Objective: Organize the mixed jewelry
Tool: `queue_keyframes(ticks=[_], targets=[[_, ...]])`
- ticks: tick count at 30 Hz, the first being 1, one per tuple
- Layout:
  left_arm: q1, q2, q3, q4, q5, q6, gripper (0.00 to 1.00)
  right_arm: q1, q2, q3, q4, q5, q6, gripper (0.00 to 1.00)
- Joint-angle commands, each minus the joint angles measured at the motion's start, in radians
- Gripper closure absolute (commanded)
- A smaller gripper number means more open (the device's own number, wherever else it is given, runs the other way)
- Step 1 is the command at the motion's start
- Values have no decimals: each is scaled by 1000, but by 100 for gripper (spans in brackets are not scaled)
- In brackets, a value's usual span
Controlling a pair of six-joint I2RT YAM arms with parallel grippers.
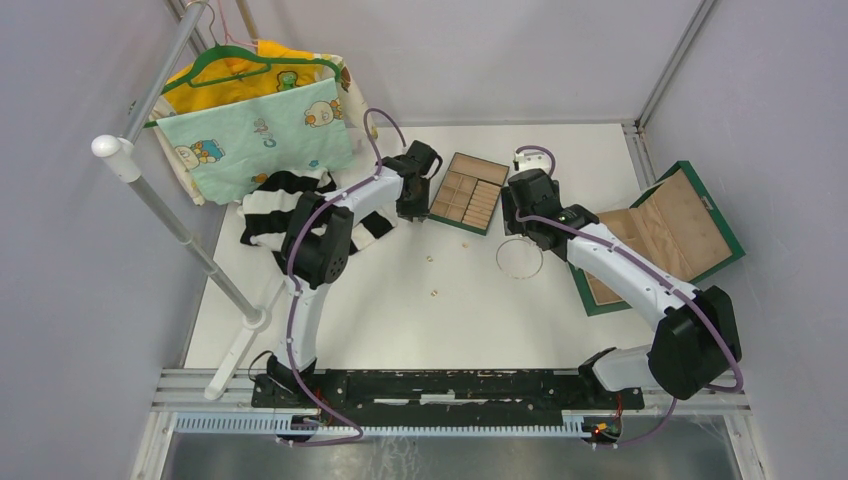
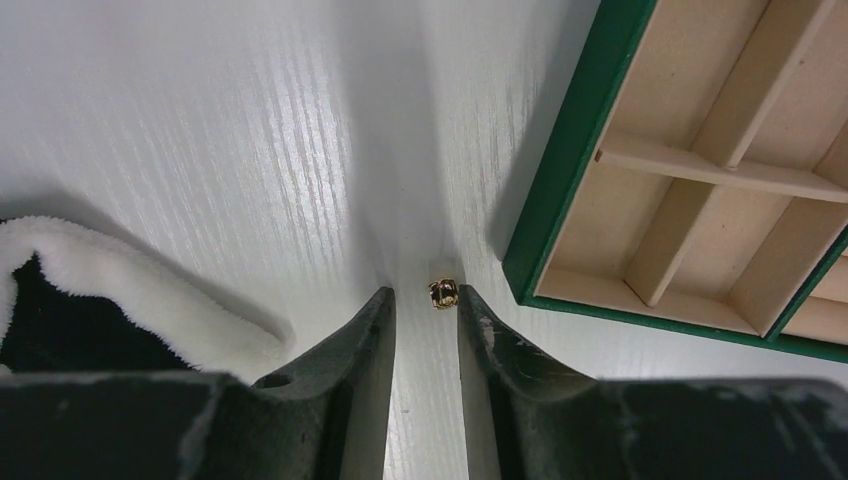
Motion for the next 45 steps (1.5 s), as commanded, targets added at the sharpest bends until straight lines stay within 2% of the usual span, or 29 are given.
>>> queue_keyframes(ticks=[1, 6, 12, 18, 26, 35, 45], targets=[[-1, 22, 33, 12, -17, 41, 65, -3, -32, 0, 16, 20, -2, 30], [-22, 26, 37, 13, -23, 35, 67, -3, -28, 4, 16, 18, -2, 30], [-24, 36, 41, 12, -20, 26, 75, -2, -34, 3, 13, 21, -1, 30], [-24, 45, 46, 13, -27, 35, 77, -3, -41, -5, 11, 23, 2, 30], [-24, 62, 73, -18, -74, 24, 70, -3, -50, -19, 13, 24, 6, 30], [-24, 76, 81, -31, -93, 2, 71, -2, -52, -20, 15, 21, 5, 30], [-26, 74, 78, -34, -84, 3, 83, -3, -47, -18, 19, 20, 1, 30]])
